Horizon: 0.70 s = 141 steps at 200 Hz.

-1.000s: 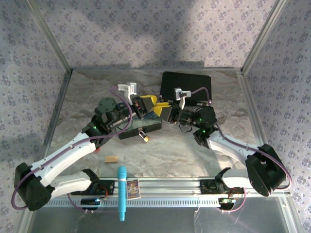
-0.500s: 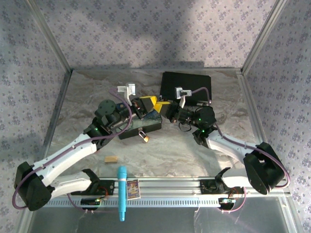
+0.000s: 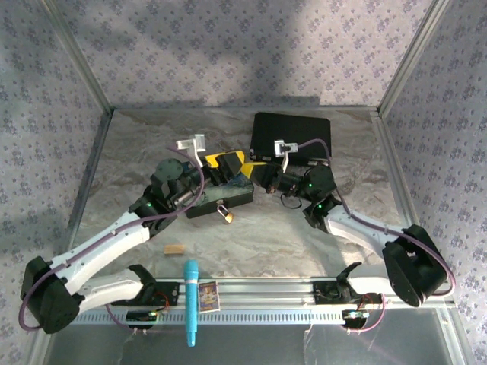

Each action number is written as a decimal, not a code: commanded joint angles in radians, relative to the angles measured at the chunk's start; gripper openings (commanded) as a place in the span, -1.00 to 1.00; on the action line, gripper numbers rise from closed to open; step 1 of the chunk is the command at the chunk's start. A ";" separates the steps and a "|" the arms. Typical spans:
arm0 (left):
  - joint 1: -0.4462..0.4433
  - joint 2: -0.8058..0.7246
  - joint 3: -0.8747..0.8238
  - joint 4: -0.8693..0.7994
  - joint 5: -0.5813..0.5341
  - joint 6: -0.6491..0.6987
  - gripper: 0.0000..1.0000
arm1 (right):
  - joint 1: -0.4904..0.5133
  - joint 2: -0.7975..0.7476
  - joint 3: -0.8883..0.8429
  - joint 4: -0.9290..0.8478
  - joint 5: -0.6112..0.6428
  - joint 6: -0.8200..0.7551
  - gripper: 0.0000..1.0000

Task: Unlock the padlock with the key

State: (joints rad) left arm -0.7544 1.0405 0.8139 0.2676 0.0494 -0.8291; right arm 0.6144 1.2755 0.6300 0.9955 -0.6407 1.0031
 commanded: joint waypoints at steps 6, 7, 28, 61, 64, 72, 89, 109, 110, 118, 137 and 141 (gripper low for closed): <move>-0.016 -0.065 0.016 -0.231 -0.202 0.000 1.00 | -0.007 -0.072 -0.012 -0.297 0.059 -0.140 -1.00; -0.018 -0.066 0.015 -0.238 -0.208 -0.001 1.00 | -0.005 -0.074 -0.012 -0.307 0.061 -0.144 -1.00; -0.075 -0.076 0.016 -0.416 -0.361 -0.033 0.88 | 0.004 -0.124 -0.013 -0.512 0.113 -0.248 -1.00; -0.218 0.004 -0.016 -0.575 -0.534 -0.145 0.71 | 0.007 -0.158 -0.036 -0.662 0.122 -0.314 -1.00; -0.226 0.017 -0.023 -0.579 -0.535 -0.161 0.70 | 0.008 -0.159 -0.039 -0.664 0.121 -0.315 -1.00; -0.250 0.055 -0.040 -0.577 -0.536 -0.201 0.70 | 0.008 -0.159 -0.053 -0.664 0.125 -0.312 -1.00; -0.269 0.128 -0.094 -0.508 -0.494 -0.292 0.70 | 0.013 -0.153 -0.079 -0.666 0.141 -0.312 -1.00; -0.283 0.181 -0.144 -0.448 -0.493 -0.418 0.64 | 0.014 -0.152 -0.113 -0.663 0.173 -0.305 -1.00; -0.284 0.183 -0.144 -0.448 -0.496 -0.424 0.64 | 0.014 -0.152 -0.115 -0.662 0.175 -0.304 -1.00; -0.294 0.199 -0.145 -0.459 -0.518 -0.461 0.63 | 0.013 -0.158 -0.135 -0.650 0.189 -0.297 -1.00; -0.303 0.238 -0.121 -0.517 -0.566 -0.494 0.62 | 0.014 -0.174 -0.168 -0.644 0.209 -0.288 -1.00; -0.304 0.250 -0.115 -0.528 -0.575 -0.494 0.62 | 0.014 -0.177 -0.173 -0.644 0.210 -0.287 -1.00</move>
State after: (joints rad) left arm -1.0435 1.2633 0.6556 -0.2245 -0.4385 -1.2003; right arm 0.6228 1.1290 0.4885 0.3637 -0.4778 0.7204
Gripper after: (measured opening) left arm 0.812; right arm 0.051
